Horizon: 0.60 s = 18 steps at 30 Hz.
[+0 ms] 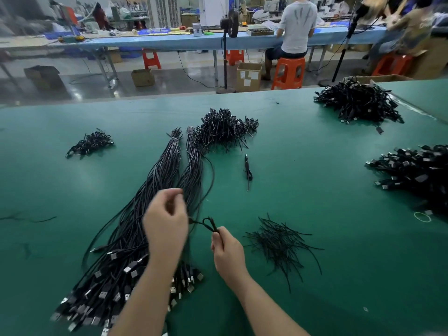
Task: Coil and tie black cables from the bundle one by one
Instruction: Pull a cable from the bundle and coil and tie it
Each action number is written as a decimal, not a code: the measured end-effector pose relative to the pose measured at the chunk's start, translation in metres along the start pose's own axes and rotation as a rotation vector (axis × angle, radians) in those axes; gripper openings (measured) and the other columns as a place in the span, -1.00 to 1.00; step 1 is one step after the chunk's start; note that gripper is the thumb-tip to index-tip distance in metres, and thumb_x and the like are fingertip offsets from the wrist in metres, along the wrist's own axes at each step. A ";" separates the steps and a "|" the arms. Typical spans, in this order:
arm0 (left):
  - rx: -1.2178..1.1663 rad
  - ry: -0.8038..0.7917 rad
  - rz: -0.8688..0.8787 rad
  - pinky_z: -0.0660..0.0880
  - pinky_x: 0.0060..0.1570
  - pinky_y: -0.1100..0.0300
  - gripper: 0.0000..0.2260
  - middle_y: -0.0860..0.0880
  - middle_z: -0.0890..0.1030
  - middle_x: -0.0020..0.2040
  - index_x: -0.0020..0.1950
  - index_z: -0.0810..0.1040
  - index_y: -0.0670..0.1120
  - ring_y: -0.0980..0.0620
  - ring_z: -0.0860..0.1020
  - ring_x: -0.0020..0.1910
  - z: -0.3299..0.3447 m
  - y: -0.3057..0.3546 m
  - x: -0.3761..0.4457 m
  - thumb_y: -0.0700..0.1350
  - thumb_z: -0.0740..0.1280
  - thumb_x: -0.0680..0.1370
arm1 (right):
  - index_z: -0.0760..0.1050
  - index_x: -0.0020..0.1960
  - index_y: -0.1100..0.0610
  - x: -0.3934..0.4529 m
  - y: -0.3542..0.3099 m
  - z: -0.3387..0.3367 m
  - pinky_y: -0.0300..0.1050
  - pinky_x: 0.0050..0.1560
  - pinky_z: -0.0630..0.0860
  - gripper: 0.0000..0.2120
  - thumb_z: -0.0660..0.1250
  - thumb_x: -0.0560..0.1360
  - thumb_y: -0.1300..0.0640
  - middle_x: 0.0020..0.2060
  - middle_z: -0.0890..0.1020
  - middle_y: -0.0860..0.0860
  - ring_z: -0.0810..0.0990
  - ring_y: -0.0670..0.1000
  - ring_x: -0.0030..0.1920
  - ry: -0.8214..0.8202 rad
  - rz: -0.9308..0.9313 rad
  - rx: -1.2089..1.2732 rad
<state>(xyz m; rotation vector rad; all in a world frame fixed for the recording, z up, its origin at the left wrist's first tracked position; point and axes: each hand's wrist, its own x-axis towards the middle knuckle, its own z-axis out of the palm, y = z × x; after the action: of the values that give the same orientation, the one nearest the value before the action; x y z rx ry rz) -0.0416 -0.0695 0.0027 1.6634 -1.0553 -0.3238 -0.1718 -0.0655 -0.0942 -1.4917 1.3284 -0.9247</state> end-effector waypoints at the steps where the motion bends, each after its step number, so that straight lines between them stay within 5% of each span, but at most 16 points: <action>1: -0.047 0.043 -0.100 0.44 -0.45 0.38 -0.82 0.05 0.65 -0.16 -0.05 0.58 0.09 0.17 0.52 -0.35 -0.009 -0.011 0.008 -0.21 0.35 0.58 | 0.38 -0.18 0.18 -0.001 0.001 -0.001 -0.13 -0.33 0.27 -0.69 0.14 0.69 0.07 -0.36 0.45 0.00 0.32 -0.06 -0.38 -0.020 -0.019 -0.010; 6: 0.060 -0.087 -0.407 0.35 -0.51 0.24 -0.86 -0.07 0.67 -0.23 0.04 0.65 -0.02 0.10 0.41 -0.49 -0.022 -0.063 0.017 -0.21 0.31 0.60 | 0.40 -0.15 0.16 0.002 -0.001 -0.009 -0.23 -0.31 0.32 -0.67 0.11 0.70 0.01 -0.33 0.47 -0.02 0.38 -0.09 -0.34 -0.070 0.060 0.039; 11: 0.171 -0.364 -0.322 0.53 -0.18 0.26 -0.87 0.08 0.69 -0.11 0.07 0.70 -0.02 0.18 0.59 -0.20 0.007 -0.066 -0.006 -0.17 0.39 0.59 | 0.44 -0.15 0.22 0.005 -0.001 -0.016 -0.20 -0.24 0.40 -0.65 0.13 0.70 0.03 -0.36 0.52 -0.06 0.45 -0.06 -0.31 -0.073 0.144 0.168; 18: -0.049 -0.547 -0.365 0.39 -0.39 0.38 -0.85 0.18 0.58 -0.46 -0.07 0.70 -0.04 0.28 0.48 -0.48 0.039 -0.044 -0.022 -0.24 0.37 0.59 | 0.43 -0.17 0.16 0.004 -0.009 -0.019 -0.20 -0.31 0.31 -0.73 0.17 0.69 0.13 -0.37 0.44 -0.03 0.35 -0.05 -0.33 -0.117 0.150 0.266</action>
<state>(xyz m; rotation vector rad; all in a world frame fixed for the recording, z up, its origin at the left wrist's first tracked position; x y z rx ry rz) -0.0590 -0.0763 -0.0574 1.7632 -1.1129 -1.0817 -0.1859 -0.0716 -0.0801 -1.2073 1.1654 -0.8670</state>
